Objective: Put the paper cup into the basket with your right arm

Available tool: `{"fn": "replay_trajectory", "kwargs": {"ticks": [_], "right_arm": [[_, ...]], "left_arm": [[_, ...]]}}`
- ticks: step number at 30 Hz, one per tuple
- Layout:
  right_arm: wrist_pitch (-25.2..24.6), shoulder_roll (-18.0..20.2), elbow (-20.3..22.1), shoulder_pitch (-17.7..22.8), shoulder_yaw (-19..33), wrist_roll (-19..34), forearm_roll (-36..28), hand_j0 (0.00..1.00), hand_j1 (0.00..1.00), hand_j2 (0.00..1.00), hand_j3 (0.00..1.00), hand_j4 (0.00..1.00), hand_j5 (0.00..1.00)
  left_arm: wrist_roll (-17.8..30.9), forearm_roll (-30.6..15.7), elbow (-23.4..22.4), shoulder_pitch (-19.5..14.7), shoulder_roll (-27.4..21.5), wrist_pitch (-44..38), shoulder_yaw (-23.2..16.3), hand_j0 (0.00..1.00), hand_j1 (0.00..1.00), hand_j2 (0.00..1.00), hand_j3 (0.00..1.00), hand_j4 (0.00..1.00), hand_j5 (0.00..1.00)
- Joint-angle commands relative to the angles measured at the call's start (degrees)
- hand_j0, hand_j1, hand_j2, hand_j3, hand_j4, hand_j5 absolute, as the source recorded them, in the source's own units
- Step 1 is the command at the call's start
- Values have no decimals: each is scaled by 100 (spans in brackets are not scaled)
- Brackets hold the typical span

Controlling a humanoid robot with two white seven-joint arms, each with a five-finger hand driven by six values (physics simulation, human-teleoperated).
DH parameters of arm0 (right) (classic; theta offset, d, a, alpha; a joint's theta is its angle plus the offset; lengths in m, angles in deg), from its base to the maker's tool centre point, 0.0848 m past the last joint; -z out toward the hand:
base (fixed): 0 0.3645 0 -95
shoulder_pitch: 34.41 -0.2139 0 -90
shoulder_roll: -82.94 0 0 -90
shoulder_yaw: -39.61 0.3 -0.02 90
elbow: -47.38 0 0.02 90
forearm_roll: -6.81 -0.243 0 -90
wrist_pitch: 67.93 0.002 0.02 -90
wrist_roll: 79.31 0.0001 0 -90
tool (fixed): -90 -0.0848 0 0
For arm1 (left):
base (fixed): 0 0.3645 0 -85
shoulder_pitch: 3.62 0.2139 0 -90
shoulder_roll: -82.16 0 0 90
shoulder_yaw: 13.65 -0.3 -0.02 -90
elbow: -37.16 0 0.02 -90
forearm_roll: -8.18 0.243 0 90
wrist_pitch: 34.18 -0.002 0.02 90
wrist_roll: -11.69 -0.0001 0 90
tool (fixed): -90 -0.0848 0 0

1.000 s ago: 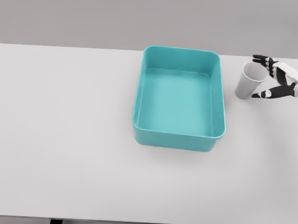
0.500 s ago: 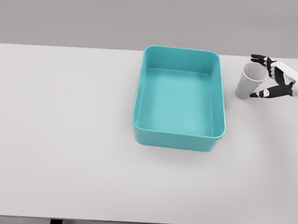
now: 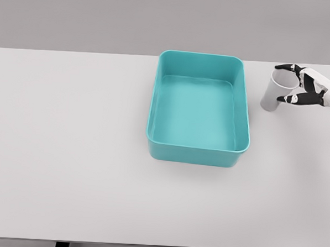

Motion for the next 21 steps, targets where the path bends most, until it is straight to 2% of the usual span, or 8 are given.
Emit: {"fn": "replay_trajectory", "kwargs": {"ticks": [1,8,19,21], "right_arm": [[23,13,27,0,31,2,-30,76,76,76,76,76,76],[94,31,106,0,84,2,-30,75,75,75,75,75,75],[190,118,677,-9,347,2,-30,76,76,76,76,76,76],[190,118,792,0,576,2,-30,76,76,76,76,76,76]], "left_arm": [[1,1,0,0,0,2,0,100,100,100,100,100,100],[1,1,0,0,0,2,0,100,100,100,100,100,100],[1,1,0,0,0,2,0,100,100,100,100,100,100],[1,1,0,0,0,2,0,100,100,100,100,100,100]]}}
